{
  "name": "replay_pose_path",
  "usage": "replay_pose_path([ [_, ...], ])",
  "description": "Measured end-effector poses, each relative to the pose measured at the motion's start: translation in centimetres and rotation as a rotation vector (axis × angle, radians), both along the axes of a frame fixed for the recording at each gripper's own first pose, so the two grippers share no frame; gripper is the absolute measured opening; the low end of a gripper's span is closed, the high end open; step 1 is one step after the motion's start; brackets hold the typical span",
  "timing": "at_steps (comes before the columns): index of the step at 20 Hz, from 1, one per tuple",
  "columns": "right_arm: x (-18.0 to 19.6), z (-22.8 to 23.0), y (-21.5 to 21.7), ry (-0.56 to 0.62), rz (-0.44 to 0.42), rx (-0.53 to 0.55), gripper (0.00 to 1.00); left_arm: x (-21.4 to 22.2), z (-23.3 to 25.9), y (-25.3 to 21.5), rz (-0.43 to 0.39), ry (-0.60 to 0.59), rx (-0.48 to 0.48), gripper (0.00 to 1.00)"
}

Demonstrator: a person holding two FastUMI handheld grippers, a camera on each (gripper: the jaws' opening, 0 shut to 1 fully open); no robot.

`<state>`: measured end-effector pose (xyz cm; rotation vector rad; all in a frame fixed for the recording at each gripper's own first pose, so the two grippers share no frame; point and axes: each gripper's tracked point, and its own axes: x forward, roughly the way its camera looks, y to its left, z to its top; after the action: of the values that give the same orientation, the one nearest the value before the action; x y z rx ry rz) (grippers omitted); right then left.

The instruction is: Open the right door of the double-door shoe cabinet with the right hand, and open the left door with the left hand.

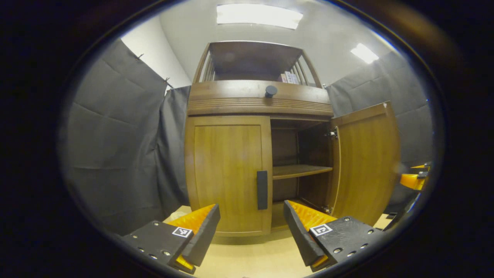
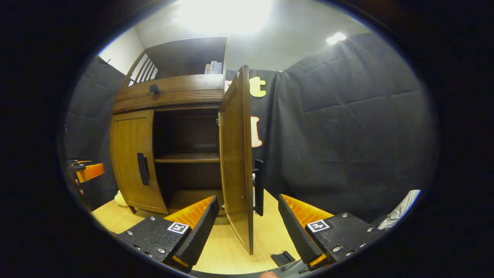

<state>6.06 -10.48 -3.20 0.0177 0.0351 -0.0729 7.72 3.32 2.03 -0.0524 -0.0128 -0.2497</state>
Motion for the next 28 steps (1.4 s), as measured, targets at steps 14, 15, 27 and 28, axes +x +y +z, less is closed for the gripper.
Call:
replay_pose_path([
  [14,1.4,-3.5,0.1,0.082,0.019,-0.068,0.95,4.7,-0.9,-1.6,0.015,0.018,-0.020,0.94],
  [15,1.5,-3.7,0.0,0.090,0.015,-0.067,0.95,5.0,-1.1,-1.7,0.016,0.023,-0.019,0.94],
  [27,1.8,-5.9,-2.2,0.146,-0.026,-0.037,0.95,6.8,-2.9,-2.9,0.053,0.122,0.017,0.88],
  [28,1.8,-6.0,-2.3,0.148,-0.026,-0.034,0.95,7.1,-2.7,-3.3,0.049,0.124,0.007,0.82],
])
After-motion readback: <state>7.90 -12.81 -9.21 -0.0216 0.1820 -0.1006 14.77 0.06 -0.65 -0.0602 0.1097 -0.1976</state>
